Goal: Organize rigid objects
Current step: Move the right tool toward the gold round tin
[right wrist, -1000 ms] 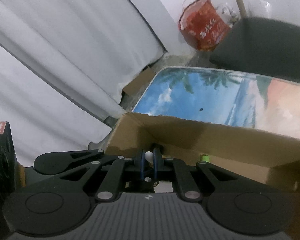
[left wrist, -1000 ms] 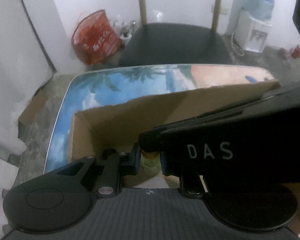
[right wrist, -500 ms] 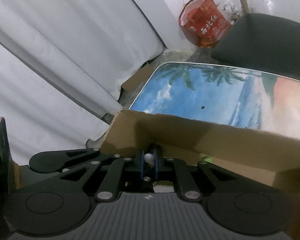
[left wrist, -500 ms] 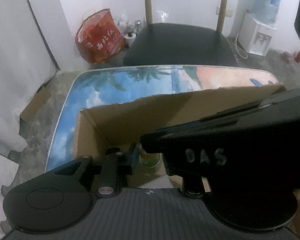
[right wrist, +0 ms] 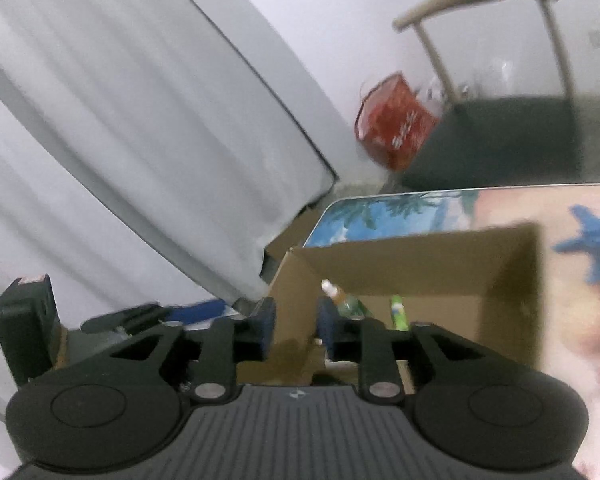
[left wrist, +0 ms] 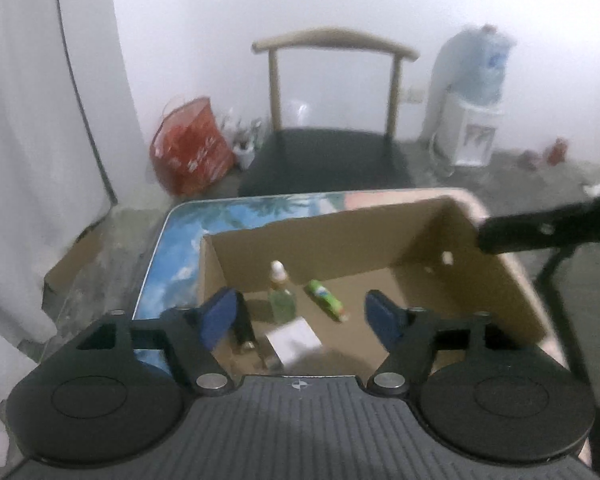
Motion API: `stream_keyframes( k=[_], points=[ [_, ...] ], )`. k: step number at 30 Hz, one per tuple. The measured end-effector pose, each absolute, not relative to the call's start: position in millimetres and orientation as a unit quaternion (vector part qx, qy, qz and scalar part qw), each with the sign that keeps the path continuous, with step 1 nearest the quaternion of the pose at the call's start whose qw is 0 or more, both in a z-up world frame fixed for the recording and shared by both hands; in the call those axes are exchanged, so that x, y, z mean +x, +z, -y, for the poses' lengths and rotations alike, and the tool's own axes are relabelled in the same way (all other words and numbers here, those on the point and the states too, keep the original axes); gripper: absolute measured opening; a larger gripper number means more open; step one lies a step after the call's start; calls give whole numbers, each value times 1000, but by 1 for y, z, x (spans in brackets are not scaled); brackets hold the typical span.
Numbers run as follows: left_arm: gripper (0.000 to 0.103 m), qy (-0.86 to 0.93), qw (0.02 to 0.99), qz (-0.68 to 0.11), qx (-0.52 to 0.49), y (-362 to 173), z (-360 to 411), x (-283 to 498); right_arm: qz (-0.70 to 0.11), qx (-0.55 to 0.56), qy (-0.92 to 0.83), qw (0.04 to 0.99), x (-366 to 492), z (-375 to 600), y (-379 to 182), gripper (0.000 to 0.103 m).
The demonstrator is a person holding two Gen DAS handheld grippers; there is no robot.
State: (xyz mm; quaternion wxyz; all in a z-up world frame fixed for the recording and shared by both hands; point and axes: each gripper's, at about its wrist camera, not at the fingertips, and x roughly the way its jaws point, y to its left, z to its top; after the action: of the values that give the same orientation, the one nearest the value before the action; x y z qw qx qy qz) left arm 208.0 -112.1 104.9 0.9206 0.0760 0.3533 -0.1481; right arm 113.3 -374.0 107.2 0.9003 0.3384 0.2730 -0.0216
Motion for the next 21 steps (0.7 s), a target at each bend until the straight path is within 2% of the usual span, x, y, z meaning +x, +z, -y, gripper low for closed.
stream_keyframes(
  k=[2,4,6,8,15,21],
  points=[
    [82,-165,923,-339,81,106,112,179,-252,333,-32,908,70,361,109,60],
    [92,-194,921,-327,88,101,113,150,-237,324,-46,915,33,345,104,65],
    [97,-225,916,-316,97,91,118,124,-233,311,-70,919,2,329,93,69],
    [98,-252,909,-316,103,79,124,105,-243,300,-94,918,-20,314,77,76],
    [97,-324,868,-333,175,6,172,70,-317,275,-142,897,-36,284,23,76],
    [94,-322,870,-301,220,-38,206,66,-352,228,-124,899,-18,269,8,76]
  ],
)
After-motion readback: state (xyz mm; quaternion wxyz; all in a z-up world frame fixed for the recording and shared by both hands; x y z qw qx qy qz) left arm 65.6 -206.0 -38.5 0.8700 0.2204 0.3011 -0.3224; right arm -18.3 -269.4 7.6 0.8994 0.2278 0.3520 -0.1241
